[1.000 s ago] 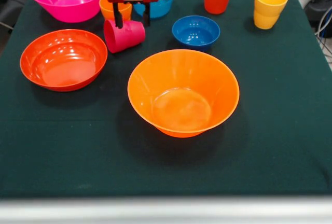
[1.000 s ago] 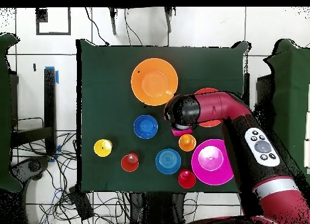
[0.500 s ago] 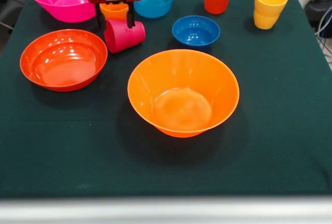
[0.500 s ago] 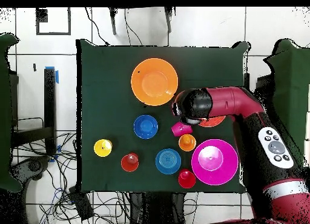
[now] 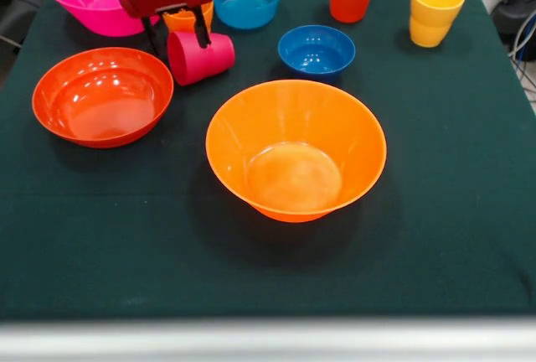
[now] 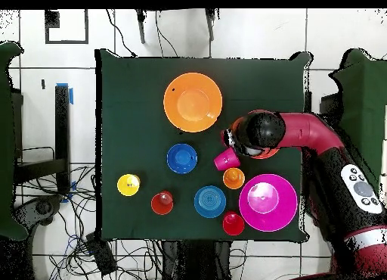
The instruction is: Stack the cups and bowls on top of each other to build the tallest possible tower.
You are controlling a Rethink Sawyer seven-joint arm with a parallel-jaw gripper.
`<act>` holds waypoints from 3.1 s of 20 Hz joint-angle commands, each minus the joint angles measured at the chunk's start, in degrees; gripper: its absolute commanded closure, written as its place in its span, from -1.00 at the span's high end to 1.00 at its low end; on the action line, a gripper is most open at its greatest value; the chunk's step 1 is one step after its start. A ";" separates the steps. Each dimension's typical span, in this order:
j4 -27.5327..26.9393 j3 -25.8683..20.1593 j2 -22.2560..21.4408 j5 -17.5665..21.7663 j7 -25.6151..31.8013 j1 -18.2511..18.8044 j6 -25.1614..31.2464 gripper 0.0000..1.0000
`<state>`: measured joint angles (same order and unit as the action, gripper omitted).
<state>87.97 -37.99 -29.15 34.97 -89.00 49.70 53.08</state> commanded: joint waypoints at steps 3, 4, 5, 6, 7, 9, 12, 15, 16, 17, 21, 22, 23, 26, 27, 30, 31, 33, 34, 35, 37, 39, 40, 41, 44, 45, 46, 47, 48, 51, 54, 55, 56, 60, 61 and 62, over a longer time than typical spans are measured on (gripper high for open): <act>1.81 -6.03 6.27 -2.17 21.81 2.24 7.38 1.00; 2.10 -6.23 6.34 -2.21 21.70 2.43 7.32 1.00; 2.35 -6.46 6.61 -2.28 21.68 2.60 7.30 1.00; 2.66 -6.80 6.82 -2.60 21.57 2.88 7.35 1.00; 2.79 -6.88 7.03 -2.52 21.57 2.93 7.35 1.00; 3.10 -7.37 7.48 -2.89 21.21 3.17 7.69 1.00; 3.37 -7.32 7.21 -3.11 20.32 3.06 9.46 1.00; 2.82 -6.62 6.56 -3.28 19.33 2.52 12.62 1.00; 2.65 -6.39 6.59 -2.88 19.41 2.51 13.03 1.00; 2.59 -6.35 6.84 -2.80 19.14 2.57 13.08 1.00; 1.47 -5.65 7.50 -1.60 18.81 1.86 14.05 1.00; 1.50 -5.61 7.44 -1.21 19.05 1.90 14.12 1.00; 1.37 -5.65 7.64 -1.20 18.88 1.94 14.11 1.00; 0.94 -6.13 7.04 -0.49 19.45 1.93 13.93 1.00; 0.68 -6.28 6.80 -0.27 19.60 1.81 13.86 1.00; -0.29 -6.46 6.76 -0.09 20.36 1.77 14.21 1.00; -0.61 -6.53 6.75 -0.03 20.61 1.75 14.33 1.00; -1.02 -6.44 7.26 0.37 21.06 1.94 13.84 1.00; -1.33 -6.32 7.36 0.63 21.36 1.98 13.90 1.00; -1.50 -6.14 7.57 0.91 21.52 2.06 13.73 1.00; -1.57 -5.92 7.82 1.31 21.82 2.34 13.52 1.00; -1.75 -5.83 8.17 1.55 22.10 2.56 13.27 1.00; -1.75 -5.76 8.20 1.70 22.33 2.75 13.25 1.00; -1.78 -5.60 8.31 1.93 22.51 2.89 13.25 1.00; -2.00 -5.33 8.58 2.48 23.12 3.27 13.17 1.00; -2.14 -5.16 8.74 2.84 23.26 3.33 12.97 1.00; -2.16 -4.99 8.68 3.24 23.41 3.36 12.91 1.00; -2.31 -4.85 8.90 3.60 23.52 3.44 12.66 1.00; -2.30 -4.78 9.08 3.83 23.70 3.68 12.54 1.00; -2.19 -4.83 9.22 4.25 24.08 4.27 12.71 1.00; -2.11 -4.77 9.44 5.05 24.51 4.91 12.70 1.00; -2.17 -4.75 9.71 5.35 24.75 5.19 12.59 1.00; -2.28 -4.77 9.90 5.61 25.01 5.48 12.53 1.00; -2.09 -4.84 10.21 6.48 25.62 6.51 12.57 1.00; -2.02 -4.87 10.26 6.63 25.69 6.75 12.64 1.00; -2.00 -4.87 10.26 6.81 25.84 7.00 12.75 1.00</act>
<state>88.31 -43.33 -20.66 36.57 -85.75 56.63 62.74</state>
